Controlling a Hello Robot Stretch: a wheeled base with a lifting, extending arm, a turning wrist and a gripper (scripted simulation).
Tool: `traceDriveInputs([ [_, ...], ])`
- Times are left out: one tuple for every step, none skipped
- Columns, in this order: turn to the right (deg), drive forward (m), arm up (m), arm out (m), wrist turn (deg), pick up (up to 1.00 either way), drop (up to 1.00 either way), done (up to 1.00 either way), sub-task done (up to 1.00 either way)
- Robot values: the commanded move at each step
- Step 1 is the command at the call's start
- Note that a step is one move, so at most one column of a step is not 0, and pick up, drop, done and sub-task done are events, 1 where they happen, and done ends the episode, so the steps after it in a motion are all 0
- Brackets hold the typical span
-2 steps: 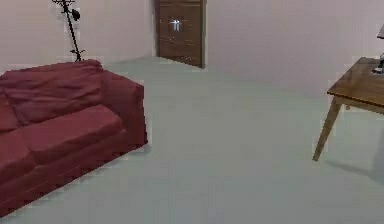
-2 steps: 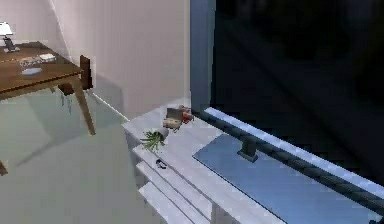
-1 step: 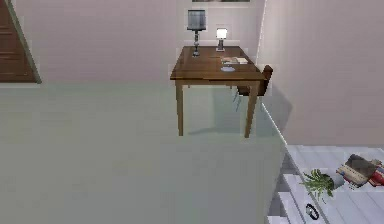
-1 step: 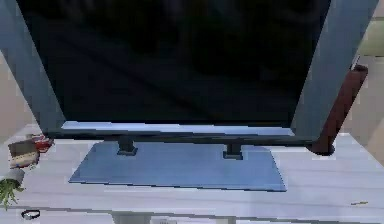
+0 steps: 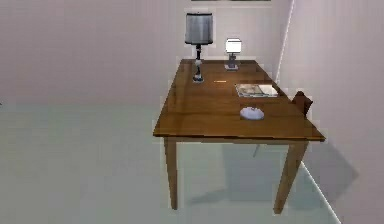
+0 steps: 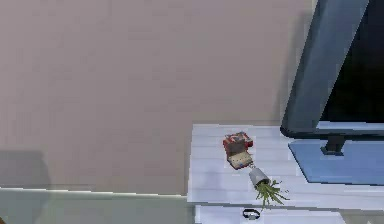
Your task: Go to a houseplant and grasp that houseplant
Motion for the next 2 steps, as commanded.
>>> traceDriveInputs([
  [0.0,0.2,0.0,0.0,0.0,0.0,0.0,0.0,0.0],
  [45.0,0.0,0.0,0.0,0.0,0.0,0.0,0.0,0.0],
])
